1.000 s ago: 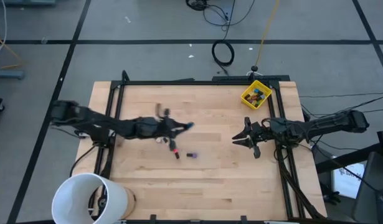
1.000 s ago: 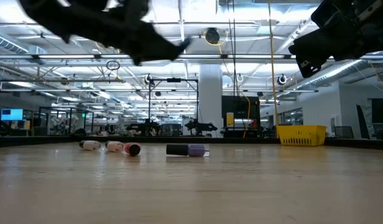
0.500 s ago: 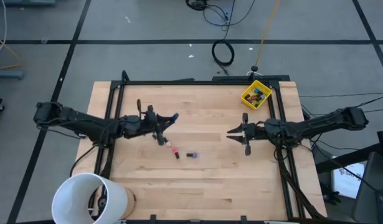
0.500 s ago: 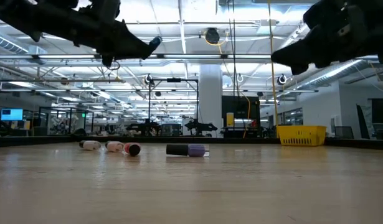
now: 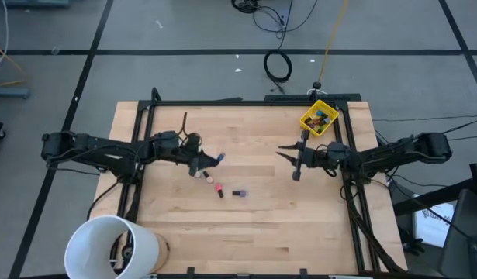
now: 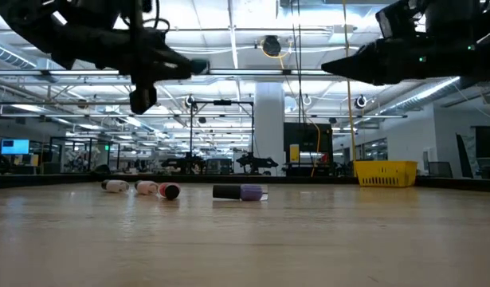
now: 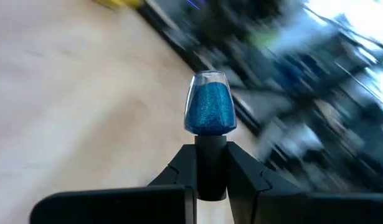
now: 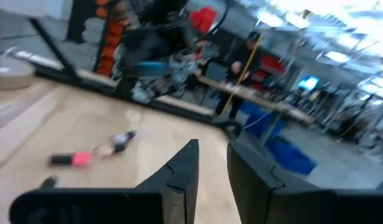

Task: Pick & Place Nail Polish
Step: Put the dark blue nail polish bottle into the yellow bin

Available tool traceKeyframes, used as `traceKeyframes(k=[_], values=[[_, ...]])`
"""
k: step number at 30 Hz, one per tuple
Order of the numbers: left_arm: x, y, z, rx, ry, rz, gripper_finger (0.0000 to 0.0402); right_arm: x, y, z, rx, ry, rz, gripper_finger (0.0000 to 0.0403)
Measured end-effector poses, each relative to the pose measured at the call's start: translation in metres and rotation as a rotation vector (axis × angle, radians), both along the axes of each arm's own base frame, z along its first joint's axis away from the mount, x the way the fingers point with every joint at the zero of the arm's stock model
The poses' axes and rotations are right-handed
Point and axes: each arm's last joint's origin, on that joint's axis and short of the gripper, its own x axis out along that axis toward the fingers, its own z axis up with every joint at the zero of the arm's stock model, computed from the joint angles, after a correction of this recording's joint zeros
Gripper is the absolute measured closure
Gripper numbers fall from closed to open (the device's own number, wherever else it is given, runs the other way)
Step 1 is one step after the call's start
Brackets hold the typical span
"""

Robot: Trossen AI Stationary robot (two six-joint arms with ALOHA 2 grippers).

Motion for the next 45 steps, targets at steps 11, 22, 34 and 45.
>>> traceKeyframes(k=[11, 22, 34, 45], values=[[0.014, 0.009, -0.018, -0.07, 0.077, -0.107, 0.0364, 0.046, -0.01, -0.001, 0.036, 0.069, 0.066, 0.0298], [0.066, 0.01, -0.026, -0.124, 0.108, -0.432, 0.0364, 0.109, 0.001, -0.011, 0.068, 0.149, 0.305, 0.0186], [0.093, 0.014, -0.03, -0.147, 0.099, -0.562, 0.0364, 0.125, 0.018, -0.016, 0.112, 0.168, 0.459, 0.0168], [0.102, 0.019, -0.027, -0.147, 0.09, -0.553, 0.0364, 0.125, 0.023, -0.017, 0.106, 0.182, 0.473, 0.0201]])
